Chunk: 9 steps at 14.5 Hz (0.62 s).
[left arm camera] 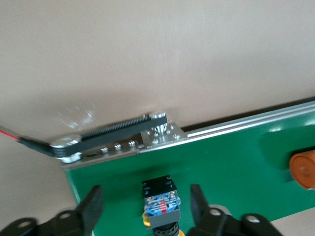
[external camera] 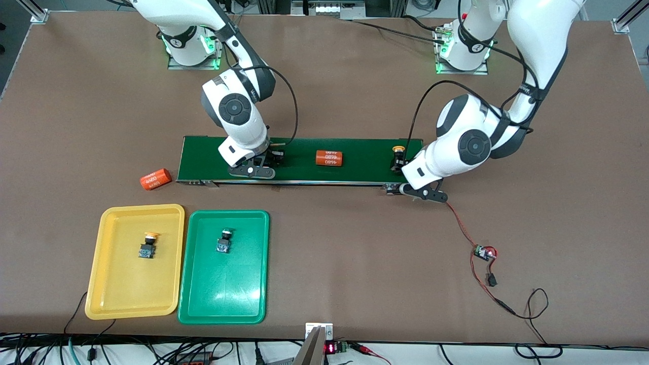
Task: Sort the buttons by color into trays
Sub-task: 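Grasp the green button on the belt with the right gripper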
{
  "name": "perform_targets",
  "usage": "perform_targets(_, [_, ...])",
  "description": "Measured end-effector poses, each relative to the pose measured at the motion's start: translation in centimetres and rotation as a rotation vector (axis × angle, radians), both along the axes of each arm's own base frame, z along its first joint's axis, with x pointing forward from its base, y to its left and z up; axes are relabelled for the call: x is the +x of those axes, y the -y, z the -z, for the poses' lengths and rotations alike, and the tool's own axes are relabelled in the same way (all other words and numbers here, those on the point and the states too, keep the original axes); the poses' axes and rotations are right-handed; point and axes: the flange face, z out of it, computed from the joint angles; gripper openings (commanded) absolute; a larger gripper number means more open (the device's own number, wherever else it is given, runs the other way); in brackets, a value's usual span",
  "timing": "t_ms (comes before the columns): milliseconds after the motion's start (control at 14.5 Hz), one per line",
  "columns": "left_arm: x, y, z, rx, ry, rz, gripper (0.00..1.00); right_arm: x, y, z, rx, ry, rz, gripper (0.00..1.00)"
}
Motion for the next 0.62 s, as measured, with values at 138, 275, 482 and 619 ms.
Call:
perform_targets(138, [1.0,-2.5,-3.4,0.026,0.054,-0.042,1.0,1.0,1.3,-0.5,0.002,0.006,0.0,0.17])
perform_targets(275, [1.8,-6.9,-6.6,0.072,0.072,-0.106,1.0,2.5,3.5,-2.4,-0.01,-0.006,-0.002,0.17])
perform_targets(482, [3.2,-15.4,-12.3,0.129,0.066,-0.234,1.0,6.8,9.9,-8.9,-0.028,-0.031,-0.036,0.17])
perform_targets(619, [3.7,-20.2,-16.3,0.153,0.037,-0.301,1.0,9.5,13.9,-13.0,-0.015,0.006,-0.057,0.17])
